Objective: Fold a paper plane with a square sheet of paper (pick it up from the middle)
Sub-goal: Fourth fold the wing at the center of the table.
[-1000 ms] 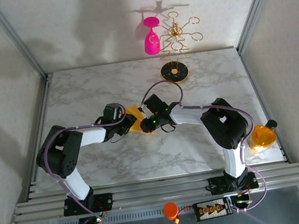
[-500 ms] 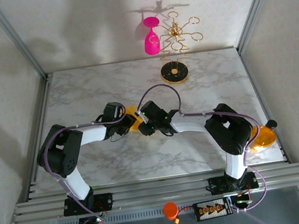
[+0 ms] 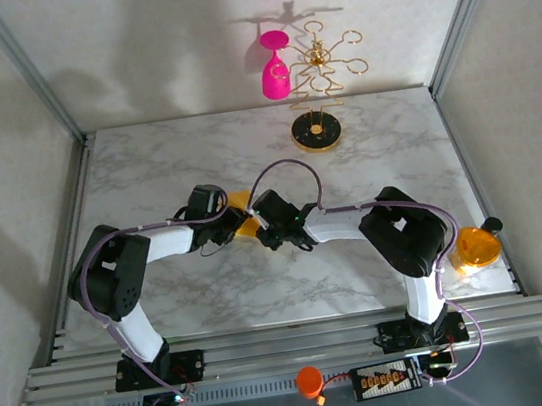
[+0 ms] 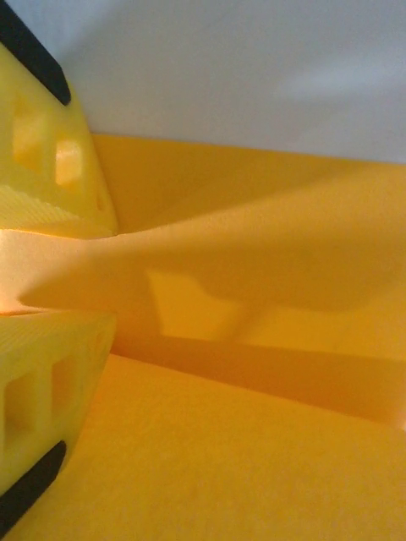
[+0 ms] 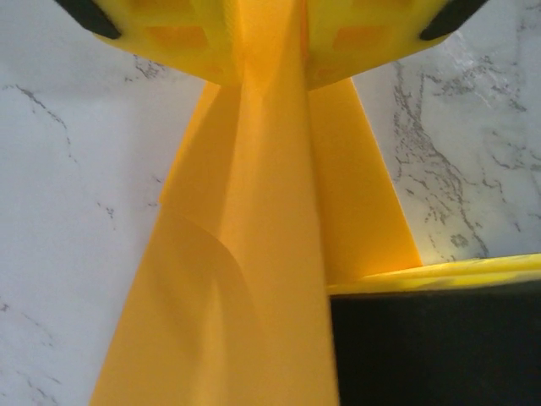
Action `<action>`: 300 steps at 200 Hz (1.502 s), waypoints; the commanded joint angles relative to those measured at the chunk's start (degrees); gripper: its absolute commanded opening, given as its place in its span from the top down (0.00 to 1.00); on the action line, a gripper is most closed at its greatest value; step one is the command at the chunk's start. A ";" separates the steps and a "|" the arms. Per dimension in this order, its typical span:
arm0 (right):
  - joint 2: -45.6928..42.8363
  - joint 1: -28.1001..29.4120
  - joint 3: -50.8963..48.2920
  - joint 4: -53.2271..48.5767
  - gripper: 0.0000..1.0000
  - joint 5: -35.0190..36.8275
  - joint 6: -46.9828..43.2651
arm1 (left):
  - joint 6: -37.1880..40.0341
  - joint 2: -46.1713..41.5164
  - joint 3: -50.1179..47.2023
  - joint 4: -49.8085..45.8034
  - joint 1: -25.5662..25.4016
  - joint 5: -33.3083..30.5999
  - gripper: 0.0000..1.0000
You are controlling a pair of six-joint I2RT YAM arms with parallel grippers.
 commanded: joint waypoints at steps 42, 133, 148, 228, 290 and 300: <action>1.02 0.68 -0.20 0.84 0.88 -0.83 -1.65 | 0.10 2.27 0.32 -6.05 -0.47 -1.54 0.71; 2.52 -1.34 2.21 -3.03 0.97 -9.23 0.12 | 1.35 -3.77 1.42 -10.39 -0.16 -7.51 0.78; 2.43 -2.35 2.20 -3.27 0.97 -12.22 0.84 | 1.71 -5.26 1.13 -11.41 -0.10 -9.01 0.78; 4.66 -8.21 4.21 -5.11 0.97 -28.31 4.41 | 1.89 -11.62 -5.31 -1.65 -0.07 -6.54 0.78; 7.09 -10.58 5.23 -6.17 0.96 -34.58 6.36 | 2.10 -9.66 -7.07 8.29 -1.16 -0.83 0.74; 7.26 -10.58 5.26 -6.19 0.96 -35.11 6.59 | 2.30 -9.04 -6.97 9.40 -1.30 -0.07 0.74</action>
